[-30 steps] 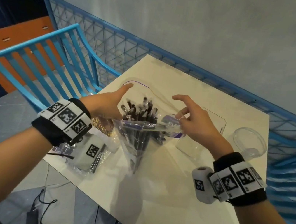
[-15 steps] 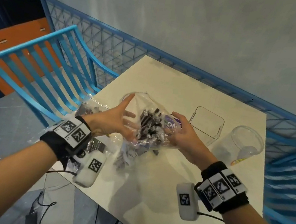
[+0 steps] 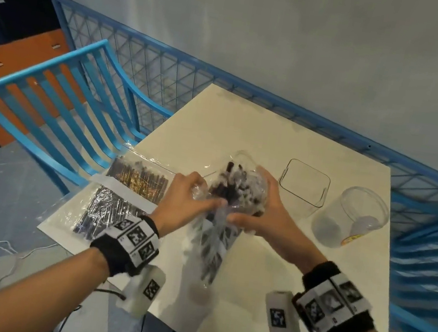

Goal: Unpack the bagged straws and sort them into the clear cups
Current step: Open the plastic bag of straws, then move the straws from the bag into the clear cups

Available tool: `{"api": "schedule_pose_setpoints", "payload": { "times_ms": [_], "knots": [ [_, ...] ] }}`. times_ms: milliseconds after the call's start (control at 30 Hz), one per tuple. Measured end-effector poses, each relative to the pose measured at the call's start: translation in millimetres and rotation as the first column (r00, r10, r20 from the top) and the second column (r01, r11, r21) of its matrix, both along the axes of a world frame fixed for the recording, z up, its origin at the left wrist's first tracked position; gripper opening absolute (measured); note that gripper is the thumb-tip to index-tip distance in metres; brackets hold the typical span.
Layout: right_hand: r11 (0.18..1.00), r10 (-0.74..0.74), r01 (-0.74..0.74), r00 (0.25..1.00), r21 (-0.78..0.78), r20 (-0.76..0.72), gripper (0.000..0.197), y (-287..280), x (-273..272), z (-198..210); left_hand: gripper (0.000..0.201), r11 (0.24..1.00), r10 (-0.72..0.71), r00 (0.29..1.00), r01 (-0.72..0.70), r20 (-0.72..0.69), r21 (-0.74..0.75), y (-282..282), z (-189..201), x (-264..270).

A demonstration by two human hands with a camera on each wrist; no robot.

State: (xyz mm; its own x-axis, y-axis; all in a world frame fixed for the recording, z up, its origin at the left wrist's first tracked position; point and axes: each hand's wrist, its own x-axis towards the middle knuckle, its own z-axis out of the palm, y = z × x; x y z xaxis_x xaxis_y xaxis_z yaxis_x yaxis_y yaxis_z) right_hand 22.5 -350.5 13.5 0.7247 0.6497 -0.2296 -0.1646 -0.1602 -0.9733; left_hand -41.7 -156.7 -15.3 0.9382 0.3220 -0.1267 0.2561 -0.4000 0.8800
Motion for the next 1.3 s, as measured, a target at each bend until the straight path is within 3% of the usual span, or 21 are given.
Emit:
{"api": "schedule_pose_setpoints", "payload": {
  "times_ms": [67, 133, 267, 400, 500, 667, 767, 933, 1033, 1167, 1300],
  "knots": [
    [0.992, -0.127, 0.126, 0.984, 0.016, 0.125, 0.103, 5.9, -6.0, -14.3, 0.049, 0.997, -0.062, 0.998, 0.063, -0.017, 0.036, -7.4, -3.5, 0.9],
    [0.975, -0.22, 0.22, 0.961, 0.023, 0.17, 0.101, 2.9, -3.6, -17.7, 0.067, 0.995, -0.095, 0.994, 0.096, 0.054, -0.012, -0.6, 3.9, 4.0],
    [0.989, -0.11, 0.133, 0.957, -0.066, 0.267, 0.098, -11.3, 8.4, -5.7, 0.097, 0.968, -0.25, 0.943, 0.248, 0.221, 0.037, 26.6, 27.4, 16.4],
    [0.995, -0.016, 0.048, 0.938, -0.084, 0.347, 0.091, -14.3, 19.5, 11.6, 0.118, 0.832, -0.552, 0.827, 0.554, 0.107, 0.013, 29.9, 38.3, 30.5],
    [0.996, -0.058, 0.075, 0.949, -0.044, 0.309, 0.082, -13.7, 25.4, 13.7, 0.108, 0.756, -0.653, 0.757, 0.653, 0.019, -0.044, 15.1, 23.5, 34.3],
    [0.989, -0.093, 0.112, 0.979, -0.097, 0.179, 0.056, -25.6, 20.1, 2.8, 0.075, 0.874, -0.477, 0.878, 0.479, 0.043, -0.081, 1.6, -3.2, 32.0],
    [0.959, -0.181, 0.236, 0.935, -0.155, 0.305, 0.024, -35.4, 17.8, -1.1, 0.064, 0.914, -0.388, 0.917, 0.396, 0.087, -0.089, 0.0, -6.1, 30.8],
    [0.919, -0.391, 0.394, 0.904, 0.019, 0.171, 0.03, -31.9, 9.7, -1.0, 0.05, 0.954, -0.238, 0.953, 0.265, 0.186, -0.138, -7.0, -5.2, 23.6],
    [0.896, -0.443, 0.439, 0.894, 0.073, 0.07, 0.03, -29.9, 10.4, 0.1, 0.054, 0.964, -0.172, 0.964, 0.206, 0.201, -0.167, -11.6, -7.9, 23.0],
    [0.873, -0.478, 0.484, 0.874, 0.058, -0.087, 0.017, -25.7, 4.8, -10.8, 0.061, 0.96, -0.207, 0.967, 0.23, 0.149, -0.157, -10.2, -19.8, 25.8],
    [0.851, -0.519, 0.525, 0.829, -0.029, -0.209, 0.028, -20.9, 5.4, -13.5, 0.067, 0.933, -0.333, 0.94, 0.34, 0.074, -0.118, -10.4, -29.2, 25.8]
  ]
}}
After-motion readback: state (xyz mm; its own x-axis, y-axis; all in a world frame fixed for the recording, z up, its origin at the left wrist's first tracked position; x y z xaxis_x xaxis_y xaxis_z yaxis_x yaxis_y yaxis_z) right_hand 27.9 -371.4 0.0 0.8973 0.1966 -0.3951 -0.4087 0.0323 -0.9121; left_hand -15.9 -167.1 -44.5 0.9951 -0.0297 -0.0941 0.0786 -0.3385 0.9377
